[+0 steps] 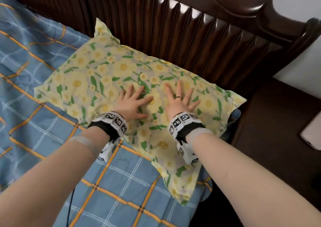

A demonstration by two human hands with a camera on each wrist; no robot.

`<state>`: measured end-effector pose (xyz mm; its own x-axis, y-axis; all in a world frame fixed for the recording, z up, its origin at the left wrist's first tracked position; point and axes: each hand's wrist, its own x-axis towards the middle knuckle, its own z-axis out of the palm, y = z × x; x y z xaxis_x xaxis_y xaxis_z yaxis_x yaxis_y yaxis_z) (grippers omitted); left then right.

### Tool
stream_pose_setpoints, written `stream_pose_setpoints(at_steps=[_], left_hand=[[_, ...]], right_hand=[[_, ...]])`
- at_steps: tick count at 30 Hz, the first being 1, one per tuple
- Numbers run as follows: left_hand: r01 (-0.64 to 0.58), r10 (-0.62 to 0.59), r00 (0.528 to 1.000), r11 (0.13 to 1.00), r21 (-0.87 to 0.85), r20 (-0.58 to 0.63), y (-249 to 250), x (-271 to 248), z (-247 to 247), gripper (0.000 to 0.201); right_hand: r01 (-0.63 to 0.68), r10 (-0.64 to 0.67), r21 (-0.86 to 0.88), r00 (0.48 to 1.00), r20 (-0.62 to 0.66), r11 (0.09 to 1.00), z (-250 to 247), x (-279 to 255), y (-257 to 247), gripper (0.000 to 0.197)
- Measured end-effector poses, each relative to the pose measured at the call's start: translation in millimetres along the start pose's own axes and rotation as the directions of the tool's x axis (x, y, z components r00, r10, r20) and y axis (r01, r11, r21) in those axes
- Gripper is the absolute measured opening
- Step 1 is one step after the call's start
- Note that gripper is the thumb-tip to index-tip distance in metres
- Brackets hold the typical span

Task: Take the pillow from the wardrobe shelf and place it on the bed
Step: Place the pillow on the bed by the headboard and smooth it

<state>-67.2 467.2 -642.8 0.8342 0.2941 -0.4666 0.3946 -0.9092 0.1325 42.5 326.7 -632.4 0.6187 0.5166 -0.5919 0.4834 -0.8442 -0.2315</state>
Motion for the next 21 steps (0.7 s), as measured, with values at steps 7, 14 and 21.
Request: stream_pose_setpoints(at_steps=[7, 14, 21], left_hand=[[0.264, -0.267, 0.962, 0.963, 0.047, 0.061, -22, -7, 24, 0.075], [0.268, -0.381, 0.852, 0.907, -0.326, -0.359, -19, -22, -7, 0.071], [-0.042, 0.024, 0.972, 0.997, 0.069, 0.233, 25, 7, 3, 0.079]], right_hand=[[-0.343, 0.316, 0.232, 0.938, 0.146, 0.910, -2, -11, 36, 0.071], [-0.146, 0.183, 0.173, 0.957, -0.224, 0.974, -14, -21, 50, 0.072], [-0.031, 0.066, -0.129, 0.960, 0.272, 0.991, 2, -5, 48, 0.090]])
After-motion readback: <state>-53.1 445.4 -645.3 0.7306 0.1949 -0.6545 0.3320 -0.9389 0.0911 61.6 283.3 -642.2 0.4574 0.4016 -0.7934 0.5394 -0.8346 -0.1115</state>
